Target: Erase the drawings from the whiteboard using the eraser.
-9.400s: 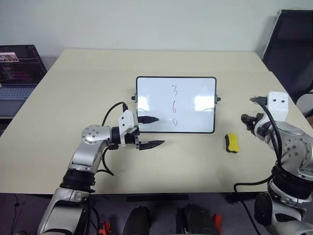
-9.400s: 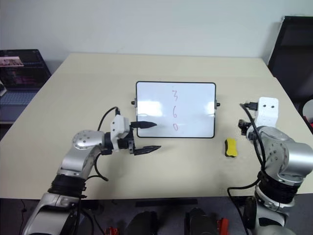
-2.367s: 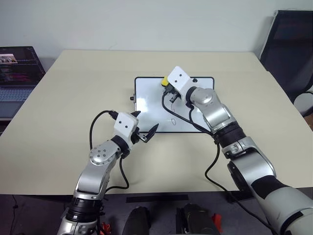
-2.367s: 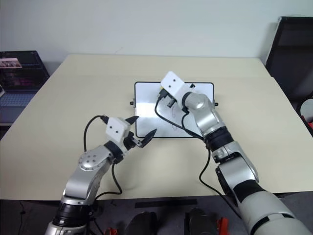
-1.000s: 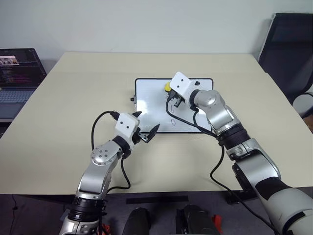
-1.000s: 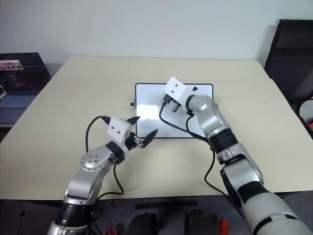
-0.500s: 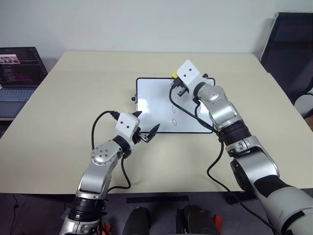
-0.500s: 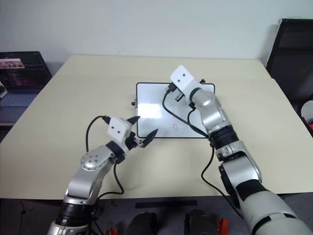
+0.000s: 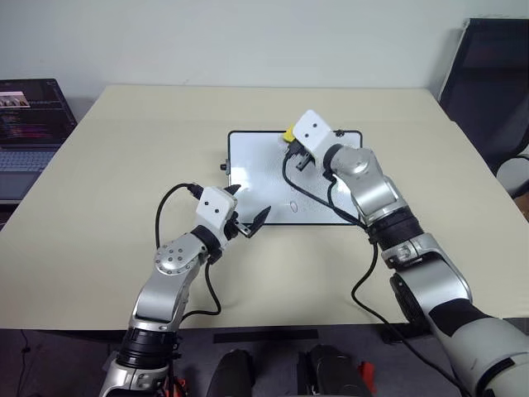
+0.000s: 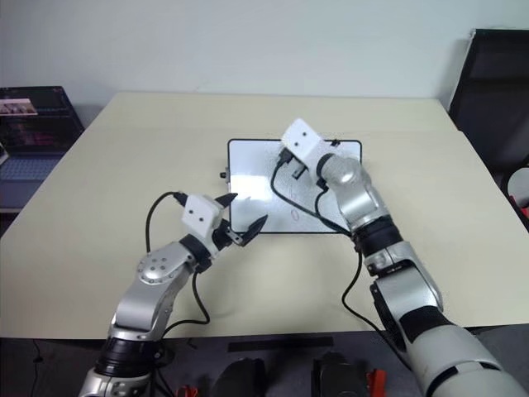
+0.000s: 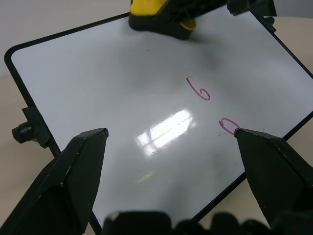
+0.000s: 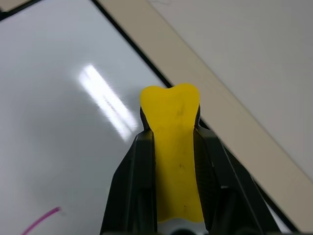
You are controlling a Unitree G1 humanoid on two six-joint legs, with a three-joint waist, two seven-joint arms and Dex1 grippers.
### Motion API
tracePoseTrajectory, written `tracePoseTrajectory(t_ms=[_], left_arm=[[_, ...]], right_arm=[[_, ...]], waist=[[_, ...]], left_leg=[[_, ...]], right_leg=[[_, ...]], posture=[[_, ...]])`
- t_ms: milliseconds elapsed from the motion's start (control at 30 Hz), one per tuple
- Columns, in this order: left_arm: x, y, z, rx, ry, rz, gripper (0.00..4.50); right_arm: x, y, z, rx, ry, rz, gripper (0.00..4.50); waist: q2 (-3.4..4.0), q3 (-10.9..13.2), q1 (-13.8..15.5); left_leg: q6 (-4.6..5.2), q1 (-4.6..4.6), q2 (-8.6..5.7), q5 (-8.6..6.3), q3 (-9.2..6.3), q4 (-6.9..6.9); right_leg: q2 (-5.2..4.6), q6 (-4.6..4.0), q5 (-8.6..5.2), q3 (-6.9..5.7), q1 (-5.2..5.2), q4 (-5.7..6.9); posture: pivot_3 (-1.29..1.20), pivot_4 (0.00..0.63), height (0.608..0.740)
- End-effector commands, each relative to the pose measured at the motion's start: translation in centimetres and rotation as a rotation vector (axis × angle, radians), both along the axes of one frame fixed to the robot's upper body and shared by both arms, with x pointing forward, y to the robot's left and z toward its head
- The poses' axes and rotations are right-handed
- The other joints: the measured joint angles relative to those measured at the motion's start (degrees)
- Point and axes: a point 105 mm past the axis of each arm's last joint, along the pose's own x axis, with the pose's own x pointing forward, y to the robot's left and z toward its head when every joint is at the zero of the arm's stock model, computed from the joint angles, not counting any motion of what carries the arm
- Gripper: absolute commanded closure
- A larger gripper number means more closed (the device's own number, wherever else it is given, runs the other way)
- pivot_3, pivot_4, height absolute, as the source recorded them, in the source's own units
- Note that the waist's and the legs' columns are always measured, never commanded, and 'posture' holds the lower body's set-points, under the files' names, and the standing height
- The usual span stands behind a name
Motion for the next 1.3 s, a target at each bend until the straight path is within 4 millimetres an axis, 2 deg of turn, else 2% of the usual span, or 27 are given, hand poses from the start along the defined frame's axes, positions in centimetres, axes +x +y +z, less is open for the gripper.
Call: tracePoseTrajectory(t_ms=[33,267,400,600,767,833,967,1200,1300], left_arm=[[-0.4,0.1,1.2,-0.001,-0.053,-0.007,0.00],[-0.5,0.1,1.0,-0.005,-0.045,-0.020,0.00],[-0.7,-0.2,0.9,-0.005,-0.039,-0.039,0.00],[-0.6,-0.4,0.8,0.003,-0.034,-0.064,0.00],[-0.5,-0.5,0.7,0.005,-0.029,-0.077,0.00],[-0.5,-0.7,0.6,0.005,-0.026,-0.086,0.00],[-0.7,-1.4,0.6,0.000,-0.025,-0.110,0.00],[-0.8,-1.4,0.7,-0.006,-0.025,-0.112,0.00],[-1.0,-1.2,0.4,-0.005,-0.018,-0.105,0.00]], right_arm=[[-0.7,0.0,-0.6,-0.006,0.024,0.022,3.70],[-2.1,-1.8,1.8,0.171,-0.007,0.030,3.70],[-3.3,-3.9,2.2,0.171,-0.088,0.009,3.70],[-5.4,-6.8,1.3,0.118,-0.157,-0.028,3.70],[-7.6,-8.7,-0.9,0.027,-0.197,-0.042,3.70],[-8.2,-9.2,-1.2,0.009,-0.217,-0.055,3.70],[-8.7,-9.5,-1.0,-0.016,-0.269,-0.068,3.70],[-9.2,-9.2,-1.4,-0.032,-0.286,-0.058,3.70],[-9.6,-9.5,-2.2,-0.050,-0.275,-0.054,3.70]], waist=[[0.00,0.00,0.02],[0.01,0.01,0.22],[0.00,0.02,0.40],[-0.01,0.02,0.46],[-0.02,0.03,0.49],[-0.03,0.03,0.47],[-0.04,0.04,0.40],[-0.05,0.04,0.59],[-0.05,0.04,0.66]], left_leg=[[0.00,0.00,0.00,0.00,-0.01,0.02],[0.00,-0.07,-0.01,0.00,-0.04,0.00],[0.00,-0.16,-0.01,0.00,-0.04,-0.02],[0.00,-0.13,-0.02,0.00,0.00,-0.01],[0.00,-0.14,-0.02,0.00,0.00,-0.02],[0.00,-0.12,-0.03,0.00,0.03,0.00],[0.00,-0.08,-0.02,0.00,0.07,0.02],[0.00,-0.09,-0.03,0.01,0.04,0.03],[0.00,-0.09,-0.03,0.01,0.05,0.03]], right_leg=[[0.00,0.00,0.00,-0.01,0.01,0.00],[-0.01,0.00,0.00,-0.05,-0.02,-0.03],[-0.01,0.01,-0.01,-0.04,-0.10,-0.05],[-0.01,0.01,-0.01,-0.01,-0.09,-0.04],[0.01,0.03,-0.02,-0.01,-0.09,-0.06],[0.01,0.03,-0.02,0.02,-0.09,-0.04],[0.03,0.04,-0.02,0.05,-0.08,-0.03],[0.03,0.05,-0.03,0.02,-0.05,-0.04],[0.03,0.05,-0.03,0.03,-0.04,-0.04]], posture=[[0.00,0.150,0.740],[0.00,0.150,0.740],[0.00,0.150,0.740],[0.00,0.150,0.740],[0.00,0.150,0.740],[0.00,0.150,0.740],[0.00,0.150,0.740],[0.00,0.150,0.740],[0.00,0.150,0.740]])
